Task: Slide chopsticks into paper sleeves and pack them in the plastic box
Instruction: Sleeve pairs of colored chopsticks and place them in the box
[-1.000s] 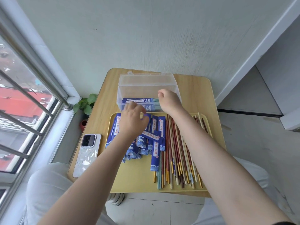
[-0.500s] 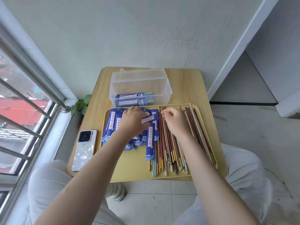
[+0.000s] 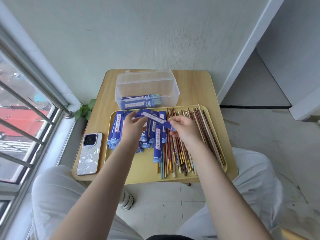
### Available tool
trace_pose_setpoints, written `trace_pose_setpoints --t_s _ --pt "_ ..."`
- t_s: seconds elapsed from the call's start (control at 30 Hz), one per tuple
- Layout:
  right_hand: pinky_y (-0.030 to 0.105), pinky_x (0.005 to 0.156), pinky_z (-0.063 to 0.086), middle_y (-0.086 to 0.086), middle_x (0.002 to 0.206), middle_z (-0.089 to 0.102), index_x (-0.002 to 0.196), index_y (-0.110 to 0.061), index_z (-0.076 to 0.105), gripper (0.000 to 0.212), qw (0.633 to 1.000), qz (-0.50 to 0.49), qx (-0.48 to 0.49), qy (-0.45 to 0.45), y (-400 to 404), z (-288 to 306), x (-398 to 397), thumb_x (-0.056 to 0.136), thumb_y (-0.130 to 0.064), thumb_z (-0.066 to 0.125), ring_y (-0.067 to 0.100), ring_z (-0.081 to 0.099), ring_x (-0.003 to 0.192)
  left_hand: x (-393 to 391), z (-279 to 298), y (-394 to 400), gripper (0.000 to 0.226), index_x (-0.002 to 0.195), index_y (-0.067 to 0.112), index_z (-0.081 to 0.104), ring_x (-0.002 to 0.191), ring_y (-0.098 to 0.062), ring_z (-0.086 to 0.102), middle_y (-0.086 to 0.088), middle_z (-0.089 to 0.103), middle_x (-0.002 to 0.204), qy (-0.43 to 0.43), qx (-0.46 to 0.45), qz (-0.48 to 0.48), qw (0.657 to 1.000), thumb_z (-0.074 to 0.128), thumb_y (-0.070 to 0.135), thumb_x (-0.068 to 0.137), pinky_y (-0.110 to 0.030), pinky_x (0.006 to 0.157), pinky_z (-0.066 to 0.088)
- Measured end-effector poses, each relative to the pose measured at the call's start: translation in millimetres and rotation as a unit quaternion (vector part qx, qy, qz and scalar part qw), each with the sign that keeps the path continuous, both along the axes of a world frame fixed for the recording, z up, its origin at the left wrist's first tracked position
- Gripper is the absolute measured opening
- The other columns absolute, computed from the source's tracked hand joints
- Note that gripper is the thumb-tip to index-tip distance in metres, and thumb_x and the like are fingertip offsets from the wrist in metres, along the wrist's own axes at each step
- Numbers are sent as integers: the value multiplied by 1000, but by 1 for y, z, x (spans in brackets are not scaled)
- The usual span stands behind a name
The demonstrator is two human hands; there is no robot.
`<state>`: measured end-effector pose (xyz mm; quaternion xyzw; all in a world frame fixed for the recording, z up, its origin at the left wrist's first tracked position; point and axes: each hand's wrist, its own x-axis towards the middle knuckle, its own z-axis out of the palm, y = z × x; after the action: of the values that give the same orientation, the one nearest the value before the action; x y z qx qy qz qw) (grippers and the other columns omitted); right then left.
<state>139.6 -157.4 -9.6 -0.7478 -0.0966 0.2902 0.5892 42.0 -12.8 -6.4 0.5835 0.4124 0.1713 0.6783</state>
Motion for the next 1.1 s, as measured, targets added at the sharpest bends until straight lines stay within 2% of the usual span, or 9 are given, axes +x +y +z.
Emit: trace_pose_setpoints --t_s 0.03,0.1,0.17,0.27,0.5,0.63,0.73,0.87,1.1 --pt "18 53 49 2 92 70 102 -13 67 12 999 2 -22 -35 -4 -1 1 99 -9 56 6 61 58 -3 -2 -4 58 146 11 40 100 -10 57 -1 56 120 52 124 12 991 65 15 94 -25 86 47" --pt "13 49 45 -2 91 70 101 -14 67 11 996 24 -45 -78 -10 1 1 99 -11 57 4 61 61 -9 -9 -7 64 146 15 43 120 -13 49 -2 52 135 55 364 -67 927 71 18 89 -26 97 39" --pt "13 50 45 0 92 70 102 -14 68 9 993 50 -44 -93 -12 3 0 98 -13 60 7 61 64 -10 -9 -11 60 140 18 54 125 -18 51 0 57 136 65 441 -236 864 76 28 85 -36 107 40" --pt "18 53 48 3 90 72 101 -15 68 6 991 66 -43 -104 -11 3 -3 96 -16 64 7 60 57 -9 -1 -23 49 133 20 63 110 -15 61 3 68 122 127 413 -338 836 74 34 88 -33 97 48" --pt "26 54 54 7 86 71 103 -13 63 11 995 47 -22 -80 -16 1 -5 97 -22 64 14 64 55 -14 2 -25 37 119 14 71 86 -18 64 0 72 95 137 393 -314 853 75 34 88 -39 82 55" --pt "21 52 55 7 85 71 108 -11 62 15 990 3 -98 -100 -28 -3 8 103 -20 51 15 66 58 -12 -2 -28 25 108 12 73 76 -19 70 -3 73 83 132 345 -261 892 74 28 89 -39 78 59" --pt "21 53 51 -1 89 70 104 -15 66 14 972 63 -179 -141 -35 -4 11 101 -20 53 9 64 59 -9 -6 -35 13 93 11 69 68 -22 74 -8 75 82 93 183 -202 958 72 23 92 -40 72 63" --pt "29 80 52 -5 107 67 110 -19 72 18 919 231 -248 -200 -25 -6 -2 99 -25 59 11 63 92 2 -14 -42 26 110 3 66 67 -24 74 -11 76 91 68 4 -144 987 64 27 98 -31 60 61" --pt "33 67 50 -4 101 63 100 -25 60 16 872 256 -319 -271 -17 -30 -15 91 -36 68 17 60 86 4 -35 -33 28 110 7 60 61 -19 70 -12 69 108 124 15 -188 974 62 33 99 -28 57 60"
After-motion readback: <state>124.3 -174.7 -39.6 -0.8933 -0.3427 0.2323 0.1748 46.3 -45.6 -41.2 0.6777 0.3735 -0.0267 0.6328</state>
